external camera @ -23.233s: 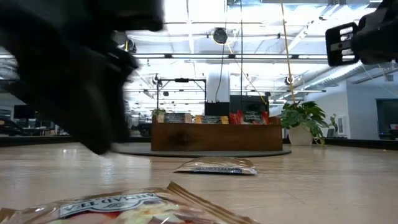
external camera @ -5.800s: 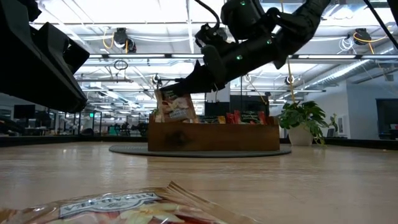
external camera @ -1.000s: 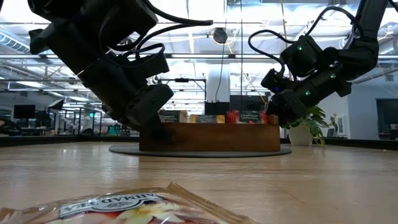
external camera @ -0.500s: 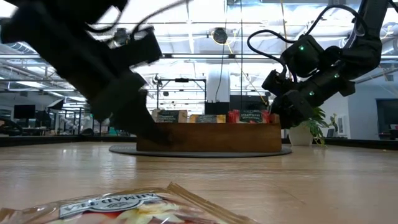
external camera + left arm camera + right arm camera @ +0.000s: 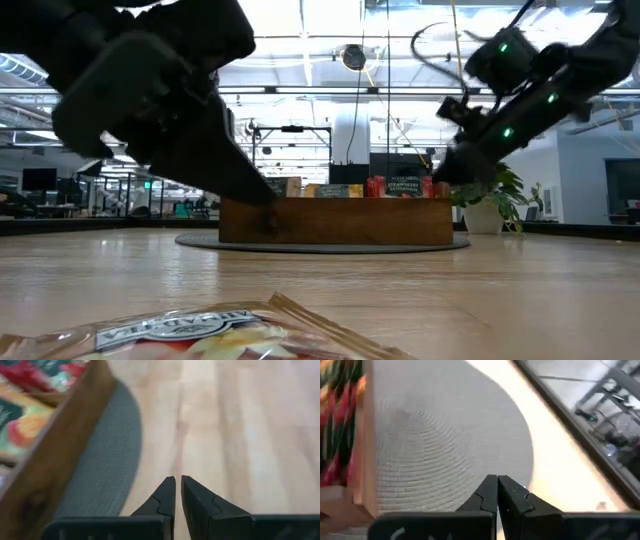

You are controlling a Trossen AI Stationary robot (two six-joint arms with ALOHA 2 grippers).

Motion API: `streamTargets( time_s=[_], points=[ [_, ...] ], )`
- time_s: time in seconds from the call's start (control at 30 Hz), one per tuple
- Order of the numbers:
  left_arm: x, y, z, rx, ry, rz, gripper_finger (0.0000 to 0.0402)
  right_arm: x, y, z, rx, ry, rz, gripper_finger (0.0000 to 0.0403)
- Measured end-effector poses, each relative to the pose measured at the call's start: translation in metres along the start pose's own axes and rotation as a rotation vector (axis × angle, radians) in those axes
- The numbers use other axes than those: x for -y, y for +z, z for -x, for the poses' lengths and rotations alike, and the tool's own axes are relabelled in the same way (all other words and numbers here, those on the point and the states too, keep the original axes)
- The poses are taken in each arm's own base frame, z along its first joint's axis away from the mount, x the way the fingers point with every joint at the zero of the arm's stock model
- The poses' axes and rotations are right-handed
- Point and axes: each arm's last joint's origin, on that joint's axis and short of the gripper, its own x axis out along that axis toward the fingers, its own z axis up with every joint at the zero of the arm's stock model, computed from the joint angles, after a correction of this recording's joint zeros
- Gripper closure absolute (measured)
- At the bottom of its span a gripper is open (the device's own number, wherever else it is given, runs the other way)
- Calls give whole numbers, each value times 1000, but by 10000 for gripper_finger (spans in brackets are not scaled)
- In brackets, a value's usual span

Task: Pick & Place Tea
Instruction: Put the red tea bag into the right section of the wooden organizer

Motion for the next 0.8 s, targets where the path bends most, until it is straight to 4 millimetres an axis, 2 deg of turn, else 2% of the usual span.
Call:
streamTargets(
  time_s=[0.1,0.2,0.3,0.53,0.67,0.8],
  points=[
    [2,6,-2,30,-96,-6,364,6,8,23,26,54,-105,403],
    [5,14,-1,75,-207,-12,364,-1,12,47,33,303,-227,403],
    [7,17,-1,103,-255,-16,364,-22,8,70,-29,477,-265,403],
    [6,16,-1,97,-248,-51,364,-84,-3,118,-7,629,-212,403],
    [8,21,-1,105,-288,-60,364,-108,-19,138,-45,656,-210,403],
    [13,23,2,115,-360,-153,364,-129,-37,150,-111,743,-137,403]
  ],
)
